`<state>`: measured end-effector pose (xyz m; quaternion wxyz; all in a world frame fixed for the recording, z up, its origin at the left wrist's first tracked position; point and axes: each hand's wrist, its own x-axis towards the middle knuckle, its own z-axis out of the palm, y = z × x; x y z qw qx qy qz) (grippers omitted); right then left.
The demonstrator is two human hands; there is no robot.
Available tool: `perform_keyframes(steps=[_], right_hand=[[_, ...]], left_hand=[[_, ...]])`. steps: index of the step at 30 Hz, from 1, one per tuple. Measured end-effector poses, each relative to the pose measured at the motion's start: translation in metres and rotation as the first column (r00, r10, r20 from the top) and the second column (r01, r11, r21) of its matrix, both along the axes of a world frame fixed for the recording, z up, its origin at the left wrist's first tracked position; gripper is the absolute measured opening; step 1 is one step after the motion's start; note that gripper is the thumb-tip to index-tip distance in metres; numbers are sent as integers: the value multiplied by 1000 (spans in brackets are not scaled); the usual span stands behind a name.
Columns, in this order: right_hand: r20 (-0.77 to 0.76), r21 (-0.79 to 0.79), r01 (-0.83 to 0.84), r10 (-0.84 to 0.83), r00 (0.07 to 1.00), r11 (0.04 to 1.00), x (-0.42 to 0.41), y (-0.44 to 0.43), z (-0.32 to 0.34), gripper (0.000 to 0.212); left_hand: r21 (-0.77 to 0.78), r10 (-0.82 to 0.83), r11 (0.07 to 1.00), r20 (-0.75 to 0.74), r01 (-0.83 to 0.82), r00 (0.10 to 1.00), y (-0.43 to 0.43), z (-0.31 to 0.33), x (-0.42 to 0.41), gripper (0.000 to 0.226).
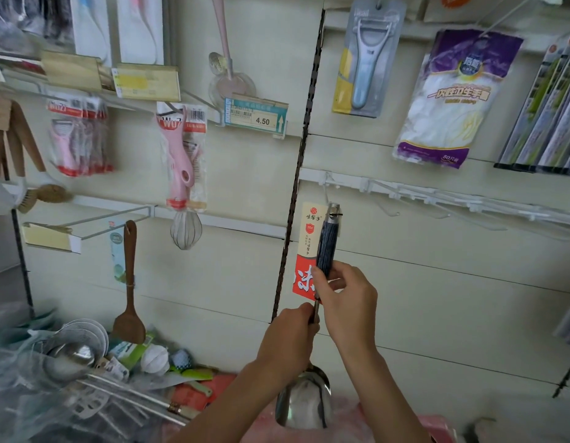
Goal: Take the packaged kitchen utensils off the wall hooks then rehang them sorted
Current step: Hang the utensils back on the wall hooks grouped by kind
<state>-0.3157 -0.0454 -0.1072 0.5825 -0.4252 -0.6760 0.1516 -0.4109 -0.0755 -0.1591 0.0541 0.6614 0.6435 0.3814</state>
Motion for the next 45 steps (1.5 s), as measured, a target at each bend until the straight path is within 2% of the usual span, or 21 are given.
perform_keyframes(steps=[7,12,25,45], right_hand=[[15,8,-7,7,1000,1000,1,0,3,34],[7,-4,2,-2,1000,1000,-1,2,6,29],[80,-5,4,-4,997,1000,2,2,8,40],[104,13,43,-44,994,999,3,-4,8,32]], left_hand=[[-18,-5,1000,27,5,1000,1,3,2,17],[-10,-8,1000,26,8,1000,1,8,1,15],[-35,-37,999,63,40,997,2,5,3,13],[-59,-79,995,91,84,993,-8,3,1,14]])
